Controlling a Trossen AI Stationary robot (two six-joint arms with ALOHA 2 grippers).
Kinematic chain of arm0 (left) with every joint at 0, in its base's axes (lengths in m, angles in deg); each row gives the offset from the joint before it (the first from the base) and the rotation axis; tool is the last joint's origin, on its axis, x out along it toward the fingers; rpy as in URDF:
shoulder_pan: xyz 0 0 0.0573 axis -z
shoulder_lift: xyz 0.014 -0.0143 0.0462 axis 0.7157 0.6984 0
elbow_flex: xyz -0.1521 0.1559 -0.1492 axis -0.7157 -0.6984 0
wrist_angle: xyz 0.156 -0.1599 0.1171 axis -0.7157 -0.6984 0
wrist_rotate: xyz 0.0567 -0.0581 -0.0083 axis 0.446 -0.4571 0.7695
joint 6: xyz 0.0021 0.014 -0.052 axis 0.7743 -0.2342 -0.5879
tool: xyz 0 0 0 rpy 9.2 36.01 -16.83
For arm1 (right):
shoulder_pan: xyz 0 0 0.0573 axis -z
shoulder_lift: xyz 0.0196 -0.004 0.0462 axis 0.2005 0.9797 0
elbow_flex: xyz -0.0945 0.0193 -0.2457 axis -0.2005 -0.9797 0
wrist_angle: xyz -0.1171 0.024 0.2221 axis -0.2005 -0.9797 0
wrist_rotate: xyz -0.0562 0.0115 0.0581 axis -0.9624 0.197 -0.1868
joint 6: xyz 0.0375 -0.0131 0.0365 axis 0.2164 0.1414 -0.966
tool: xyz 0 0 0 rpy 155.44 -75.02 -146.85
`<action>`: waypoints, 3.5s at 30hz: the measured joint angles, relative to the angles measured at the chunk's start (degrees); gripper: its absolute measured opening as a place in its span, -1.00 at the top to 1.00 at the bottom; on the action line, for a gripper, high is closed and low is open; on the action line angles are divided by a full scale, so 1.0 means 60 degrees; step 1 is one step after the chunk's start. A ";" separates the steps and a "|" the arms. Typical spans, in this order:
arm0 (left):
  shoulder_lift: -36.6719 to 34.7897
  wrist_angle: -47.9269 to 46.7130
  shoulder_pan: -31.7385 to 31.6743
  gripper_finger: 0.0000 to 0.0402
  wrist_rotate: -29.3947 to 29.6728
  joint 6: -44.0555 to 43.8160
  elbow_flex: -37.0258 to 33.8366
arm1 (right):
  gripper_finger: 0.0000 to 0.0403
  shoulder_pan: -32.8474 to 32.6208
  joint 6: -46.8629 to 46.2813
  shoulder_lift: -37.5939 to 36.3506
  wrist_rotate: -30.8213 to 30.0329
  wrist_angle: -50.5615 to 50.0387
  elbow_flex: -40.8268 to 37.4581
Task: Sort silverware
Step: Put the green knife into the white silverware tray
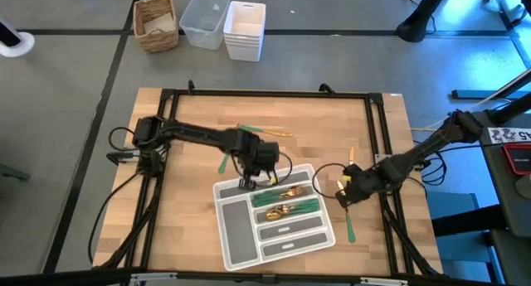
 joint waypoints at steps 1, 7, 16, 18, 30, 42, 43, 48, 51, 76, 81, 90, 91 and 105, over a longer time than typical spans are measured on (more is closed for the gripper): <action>0.0000 -0.0021 -0.0205 0.97 0.0000 0.0020 0.0000 | 0.67 -0.0252 -0.0303 0.0005 -0.0135 0.0090 0.0000; 0.0000 0.0037 -0.1212 0.97 0.0007 0.0065 0.0000 | 0.67 -0.1358 -0.1212 0.0484 -0.0569 0.0607 0.0004; 0.0000 0.0274 -0.2031 0.97 -0.0002 0.1185 0.0000 | 0.67 -0.1660 -0.1188 0.1753 0.0146 0.1168 0.0004; 0.0000 0.0383 -0.2239 0.97 -0.0050 0.1257 0.0000 | 0.67 -0.1660 -0.1415 0.2021 0.0453 0.1166 0.0004; 0.0000 0.0751 -0.3028 0.97 -0.0681 0.1273 0.0000 | 0.67 -0.1660 -0.1671 0.2449 0.0869 0.1131 0.0004; 0.0004 0.0708 -0.3122 0.97 -0.0714 0.1958 0.0000 | 0.64 -0.1660 -0.1664 0.2445 0.0832 0.0860 0.0004; 0.0004 0.0672 -0.3174 0.97 -0.0721 0.1962 0.0000 | 0.61 -0.1660 -0.1664 0.2445 0.0878 0.0862 0.0004; 0.0004 0.0610 -0.3541 0.97 -0.0721 0.1911 0.0000 | 0.38 -0.1660 -0.1664 0.2445 0.0886 0.0864 0.0004; 0.0004 0.0577 -0.3803 0.97 -0.0839 0.1822 0.0000 | 0.25 -0.1660 -0.1698 0.2446 0.0884 0.1006 0.0004; 0.0007 0.0285 -0.4003 0.97 -0.1326 0.1547 0.0000 | 0.21 -0.1656 -0.1733 0.3454 -0.0236 0.1647 0.0033; 0.0007 0.0289 -0.3941 0.97 -0.1326 0.1447 0.0000 | 0.46 -0.1660 -0.1733 0.3462 -0.0279 0.1574 0.0014; 0.0007 0.0301 -0.3542 0.97 -0.1326 0.1350 0.0000 | 0.76 -0.1667 -0.1737 0.3472 -0.0327 0.1353 0.0011; 0.0007 0.0306 -0.3470 0.97 -0.1326 0.1353 0.0000 | 0.78 -0.1666 -0.1740 0.3472 -0.0327 0.1337 0.0011; 0.0007 0.0307 -0.2833 0.97 -0.1326 0.1412 0.0000 | 0.99 -0.1656 -0.1603 0.3491 -0.0345 0.1370 0.0171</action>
